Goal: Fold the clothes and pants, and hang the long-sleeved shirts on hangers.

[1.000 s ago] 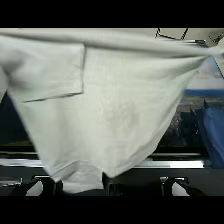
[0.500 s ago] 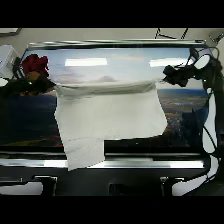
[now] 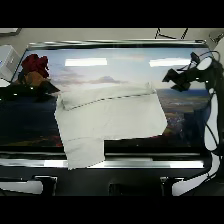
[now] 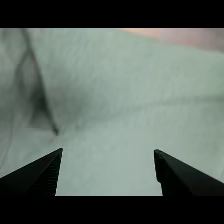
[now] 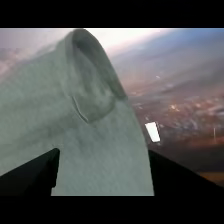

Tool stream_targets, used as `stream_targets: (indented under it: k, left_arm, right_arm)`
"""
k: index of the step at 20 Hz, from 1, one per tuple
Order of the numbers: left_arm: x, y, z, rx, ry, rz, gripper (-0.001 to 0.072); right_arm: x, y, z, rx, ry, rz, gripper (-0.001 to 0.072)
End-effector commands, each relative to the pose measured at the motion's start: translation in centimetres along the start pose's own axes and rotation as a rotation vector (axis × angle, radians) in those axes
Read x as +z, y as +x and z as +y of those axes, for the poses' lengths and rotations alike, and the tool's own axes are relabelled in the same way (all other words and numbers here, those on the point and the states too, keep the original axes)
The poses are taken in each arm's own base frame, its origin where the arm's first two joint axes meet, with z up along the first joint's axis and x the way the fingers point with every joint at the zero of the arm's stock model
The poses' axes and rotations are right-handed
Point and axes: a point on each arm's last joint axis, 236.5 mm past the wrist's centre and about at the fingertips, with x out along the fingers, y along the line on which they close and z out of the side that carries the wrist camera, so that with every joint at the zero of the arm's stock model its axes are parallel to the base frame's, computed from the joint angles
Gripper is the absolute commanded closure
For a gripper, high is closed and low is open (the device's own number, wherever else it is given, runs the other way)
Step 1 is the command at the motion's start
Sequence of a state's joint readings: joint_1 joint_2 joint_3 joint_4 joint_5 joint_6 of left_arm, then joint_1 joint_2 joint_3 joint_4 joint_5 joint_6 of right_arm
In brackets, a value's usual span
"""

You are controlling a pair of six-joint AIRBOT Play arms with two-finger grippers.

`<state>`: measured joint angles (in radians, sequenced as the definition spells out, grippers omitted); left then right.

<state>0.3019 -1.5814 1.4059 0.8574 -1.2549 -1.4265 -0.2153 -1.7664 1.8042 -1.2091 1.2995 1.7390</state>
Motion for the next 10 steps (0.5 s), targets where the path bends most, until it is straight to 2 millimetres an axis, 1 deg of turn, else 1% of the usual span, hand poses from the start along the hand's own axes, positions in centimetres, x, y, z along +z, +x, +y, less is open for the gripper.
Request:
stream_targets:
  k: [1,2,3,5,6,7,8,9,10]
  left_arm:
    - [-7.4,-5.1,6.6,0.226,-0.102,0.264,0.0127]
    - [-9.2,-5.5,7.1,0.233,-0.115,0.283,0.0132]
    - [-11.2,-5.2,7.6,0.232,-0.133,0.294,0.0132]
    - [-15.8,-3.3,8.9,0.232,-0.18,0.321,0.0132]
    - [-18.3,-2.0,9.4,0.211,-0.19,0.339,0.0133]
    - [-20.4,-0.9,9.6,0.184,-0.196,0.354,0.0133]
    - [-22.2,0.1,9.6,0.147,-0.196,0.371,0.0175]
    - [-23.5,0.9,9.3,0.111,-0.199,0.387,0.021]
    - [-24.3,1.6,9.3,0.087,-0.213,0.391,0.021]
  right_arm:
    - [-6.7,-4.4,-7.0,-0.11,0.04,0.302,0.0104]
    - [-8.3,-4.9,-8.2,-0.13,0.042,0.36,0.0104]
    - [-9.9,-5.0,-9.2,-0.156,0.054,0.397,0.0103]
    - [-13.1,-4.1,-9.9,-0.16,0.08,0.437,0.0084]
    - [-14.7,-3.5,-10.1,-0.153,0.088,0.454,0.006]
    - [-16.4,-3.0,-10.6,-0.154,0.095,0.483,0.0059]
    - [-17.9,-2.7,-10.8,-0.151,0.092,0.512,0.0058]
    - [-19.2,-2.3,-11.1,-0.147,0.086,0.537,0.0057]
    - [-19.9,-2.1,-11.3,-0.146,0.084,0.551,0.0055]
